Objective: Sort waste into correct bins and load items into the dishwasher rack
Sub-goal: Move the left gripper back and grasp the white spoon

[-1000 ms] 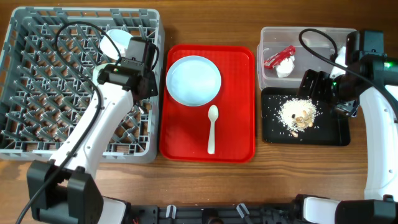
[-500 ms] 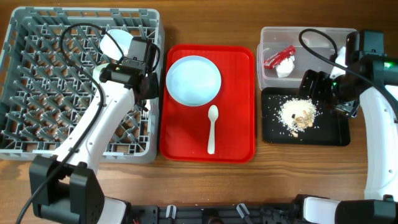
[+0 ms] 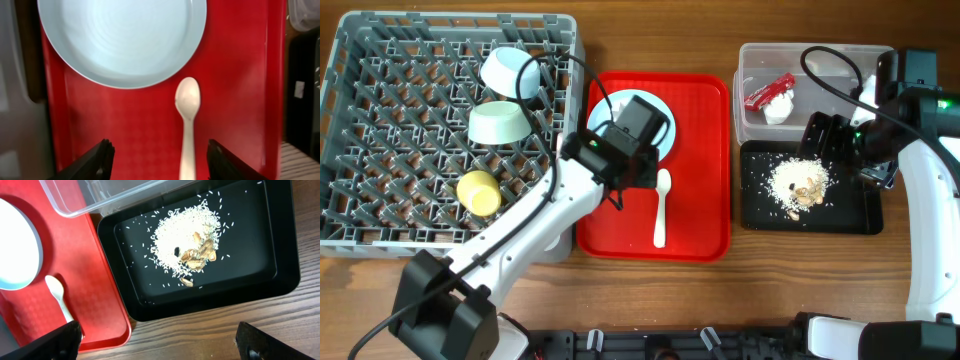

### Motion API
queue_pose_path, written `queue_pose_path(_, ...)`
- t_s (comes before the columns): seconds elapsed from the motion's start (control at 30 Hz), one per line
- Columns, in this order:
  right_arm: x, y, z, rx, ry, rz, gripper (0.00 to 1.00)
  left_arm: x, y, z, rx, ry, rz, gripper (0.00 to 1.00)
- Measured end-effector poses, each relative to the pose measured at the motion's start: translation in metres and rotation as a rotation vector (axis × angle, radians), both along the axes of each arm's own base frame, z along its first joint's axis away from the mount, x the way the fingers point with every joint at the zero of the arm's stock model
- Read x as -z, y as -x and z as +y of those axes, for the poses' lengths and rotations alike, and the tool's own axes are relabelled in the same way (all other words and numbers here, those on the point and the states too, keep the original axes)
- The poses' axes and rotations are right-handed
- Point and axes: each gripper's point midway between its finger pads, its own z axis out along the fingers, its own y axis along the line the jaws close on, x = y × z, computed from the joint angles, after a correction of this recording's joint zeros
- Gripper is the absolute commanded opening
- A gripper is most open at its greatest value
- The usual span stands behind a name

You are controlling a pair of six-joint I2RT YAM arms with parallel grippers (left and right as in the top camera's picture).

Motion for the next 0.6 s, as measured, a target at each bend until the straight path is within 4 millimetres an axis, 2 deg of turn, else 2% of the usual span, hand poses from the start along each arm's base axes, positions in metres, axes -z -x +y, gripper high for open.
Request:
queue_pose_path(0.17,0.000,0.000,0.000,0.000,0.000,0.000,1.00,0.006,0.011,-0.015,-0.084,0.040,0.038,0.62)
queue_pose_path(0.27,0.000,0.000,0.000,0.000,0.000,0.001,1.00,0.030,0.016,-0.024,-0.091,0.013,0.086,0.63)
queue_pose_path(0.4,0.000,0.000,0.000,0.000,-0.001,0.001,1.00,0.074,0.019,-0.040,-0.077,-0.021,0.158,0.61)
queue_pose_path(0.47,0.000,0.000,0.000,0.000,0.000,0.002,1.00,0.085,0.020,-0.047,-0.066,-0.018,0.167,0.61)
queue_pose_path(0.6,0.000,0.001,0.000,0.000,-0.001,0.004,0.99,0.106,0.026,-0.049,-0.064,-0.045,0.210,0.56)
